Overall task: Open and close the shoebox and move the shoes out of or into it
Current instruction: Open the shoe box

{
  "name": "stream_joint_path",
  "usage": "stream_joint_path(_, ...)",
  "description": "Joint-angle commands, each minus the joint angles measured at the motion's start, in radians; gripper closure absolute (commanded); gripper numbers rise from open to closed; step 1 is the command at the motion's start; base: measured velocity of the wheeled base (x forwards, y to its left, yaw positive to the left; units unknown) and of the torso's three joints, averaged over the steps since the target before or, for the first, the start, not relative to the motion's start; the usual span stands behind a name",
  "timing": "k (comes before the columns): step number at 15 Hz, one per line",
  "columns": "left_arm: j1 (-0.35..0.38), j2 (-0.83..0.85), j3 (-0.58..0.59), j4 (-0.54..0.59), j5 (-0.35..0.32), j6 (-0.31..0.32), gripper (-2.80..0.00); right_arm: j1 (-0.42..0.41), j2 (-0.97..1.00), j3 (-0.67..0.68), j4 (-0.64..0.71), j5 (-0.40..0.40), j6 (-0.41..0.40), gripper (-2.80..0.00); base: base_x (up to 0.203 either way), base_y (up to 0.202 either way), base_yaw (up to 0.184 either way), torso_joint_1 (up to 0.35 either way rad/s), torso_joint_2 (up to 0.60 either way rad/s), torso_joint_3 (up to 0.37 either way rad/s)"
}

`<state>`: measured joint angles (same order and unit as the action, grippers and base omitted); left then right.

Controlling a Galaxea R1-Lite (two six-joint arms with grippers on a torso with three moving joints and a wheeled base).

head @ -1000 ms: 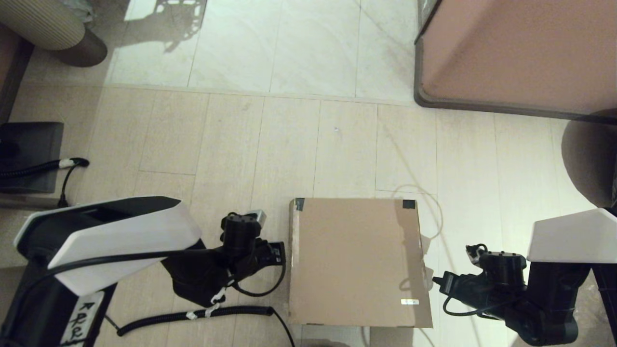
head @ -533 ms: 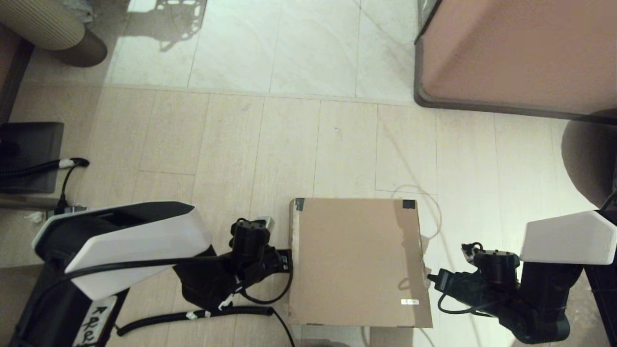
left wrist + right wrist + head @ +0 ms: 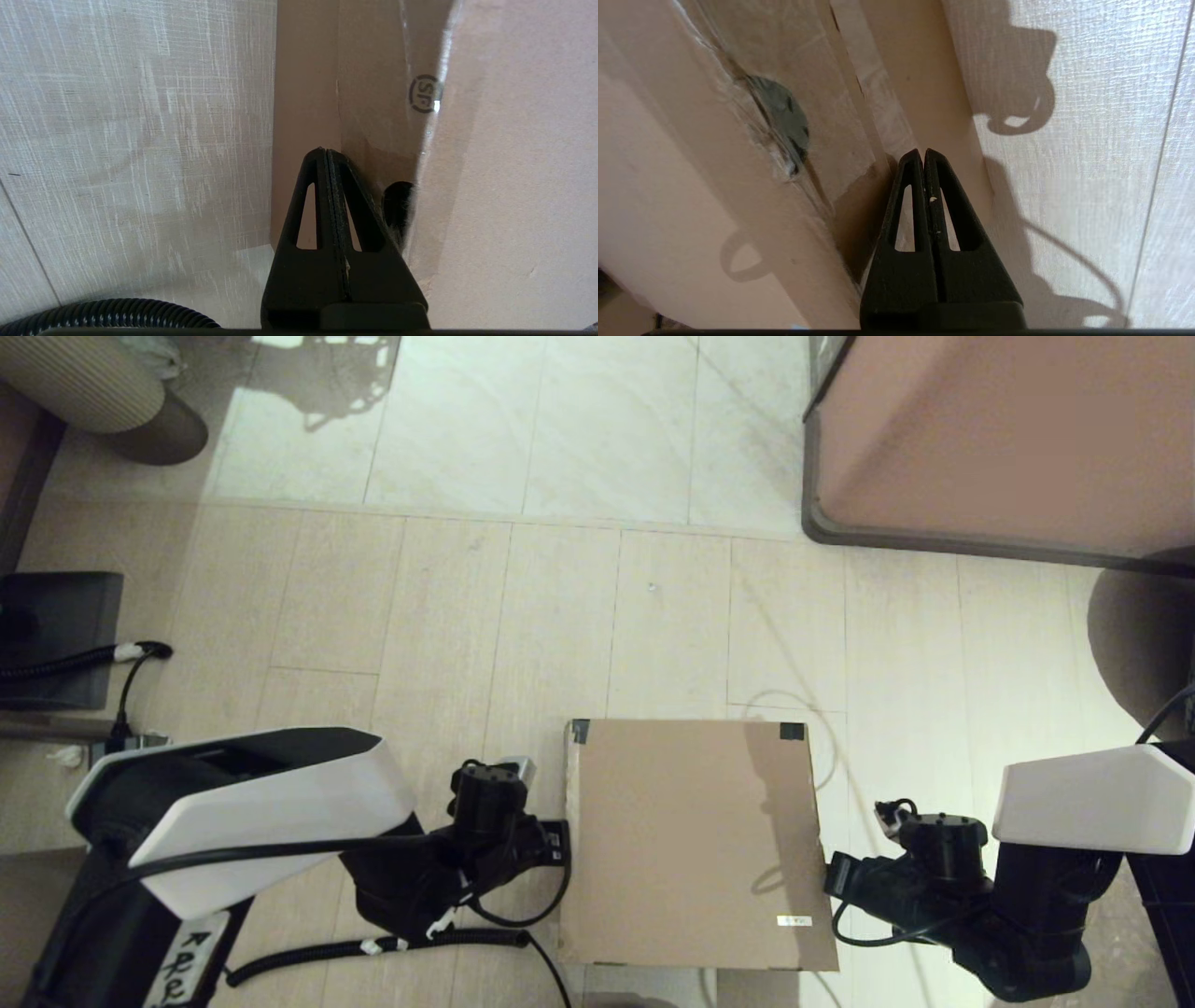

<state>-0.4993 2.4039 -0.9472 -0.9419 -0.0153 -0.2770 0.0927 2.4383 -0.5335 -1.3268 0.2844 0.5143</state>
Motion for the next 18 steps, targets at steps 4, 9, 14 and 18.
stream_joint_path(4,-0.010,-0.042,0.004,-0.006,-0.002,-0.004,0.00,0.006,-0.101,0.055,-0.006,0.035,0.092,0.00,0.000,0.000,0.000,0.000,0.00,0.000)
stream_joint_path(9,-0.010,-0.141,0.021,0.009,0.015,-0.016,0.00,0.006,-0.212,0.143,-0.006,0.092,0.211,0.00,0.000,0.000,0.000,0.000,0.00,0.000)
stream_joint_path(14,-0.014,-0.218,0.034,0.035,0.026,-0.045,0.00,0.005,-0.298,0.191,-0.006,0.110,0.356,0.00,0.000,0.000,0.000,0.000,0.00,0.000)
stream_joint_path(18,-0.021,-0.273,0.034,0.068,0.060,-0.077,0.00,0.005,-0.349,0.237,-0.006,0.127,0.420,0.00,0.000,0.000,0.000,0.000,0.00,0.000)
